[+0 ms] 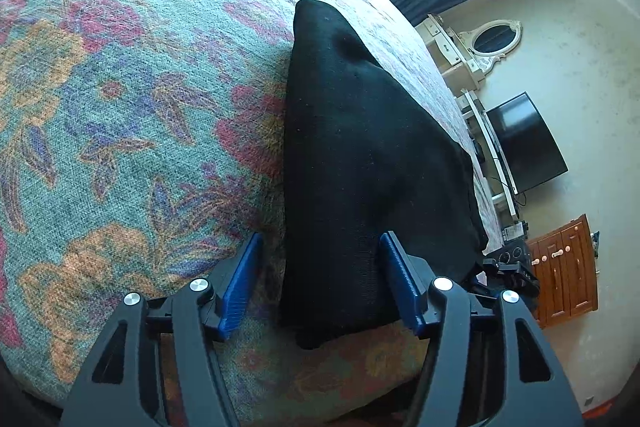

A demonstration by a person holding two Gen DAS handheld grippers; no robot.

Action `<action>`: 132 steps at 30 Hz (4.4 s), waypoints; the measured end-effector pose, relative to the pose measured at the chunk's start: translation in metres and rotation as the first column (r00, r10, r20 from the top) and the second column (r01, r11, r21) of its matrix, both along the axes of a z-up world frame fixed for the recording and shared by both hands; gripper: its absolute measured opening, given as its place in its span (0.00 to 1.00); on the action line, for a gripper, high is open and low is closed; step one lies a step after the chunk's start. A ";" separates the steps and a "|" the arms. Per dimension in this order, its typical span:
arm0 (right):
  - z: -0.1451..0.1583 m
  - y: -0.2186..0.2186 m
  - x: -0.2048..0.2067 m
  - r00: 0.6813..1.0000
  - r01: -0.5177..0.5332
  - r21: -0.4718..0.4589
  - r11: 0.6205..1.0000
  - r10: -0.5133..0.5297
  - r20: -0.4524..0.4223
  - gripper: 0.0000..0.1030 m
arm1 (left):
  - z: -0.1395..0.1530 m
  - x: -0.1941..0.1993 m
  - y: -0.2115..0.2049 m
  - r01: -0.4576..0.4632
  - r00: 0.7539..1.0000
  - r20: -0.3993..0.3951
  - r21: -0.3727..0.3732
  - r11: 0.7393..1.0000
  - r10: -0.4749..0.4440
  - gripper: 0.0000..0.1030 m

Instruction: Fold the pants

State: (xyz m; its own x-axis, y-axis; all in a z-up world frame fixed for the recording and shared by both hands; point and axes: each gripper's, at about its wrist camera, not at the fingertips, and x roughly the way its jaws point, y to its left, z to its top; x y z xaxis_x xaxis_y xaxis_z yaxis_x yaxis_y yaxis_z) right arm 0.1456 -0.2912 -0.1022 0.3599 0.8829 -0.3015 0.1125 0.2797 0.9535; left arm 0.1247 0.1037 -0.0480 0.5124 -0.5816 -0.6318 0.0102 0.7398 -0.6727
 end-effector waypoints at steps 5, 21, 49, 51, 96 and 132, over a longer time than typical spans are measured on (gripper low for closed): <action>-0.004 -0.013 -0.004 1.000 0.020 0.059 0.998 -0.020 0.000 0.35 | 0.004 0.002 -0.009 0.053 0.998 0.039 -0.003 0.999 -0.053 0.78; 0.006 -0.019 -0.025 0.993 0.085 0.015 0.996 -0.086 0.085 0.46 | 0.010 -0.003 -0.039 0.055 0.995 0.073 0.116 0.992 -0.064 0.82; 0.077 0.095 -0.089 0.950 0.203 -0.690 0.694 0.030 0.309 0.84 | 0.042 -0.056 -0.090 -0.201 0.977 0.160 0.476 0.856 0.141 0.82; 0.085 0.103 -0.091 0.941 0.217 -0.725 0.654 0.057 0.334 0.84 | 0.045 -0.056 -0.096 -0.200 0.977 0.167 0.507 0.839 0.132 0.82; 0.109 0.116 -0.106 0.907 0.261 -0.764 0.590 0.121 0.403 0.88 | 0.072 -0.084 -0.150 -0.249 0.961 0.254 0.622 0.743 0.109 0.85; 0.112 0.115 -0.106 0.907 0.260 -0.763 0.591 0.123 0.403 0.88 | 0.082 -0.085 -0.153 -0.270 0.950 0.296 0.609 0.746 0.102 0.85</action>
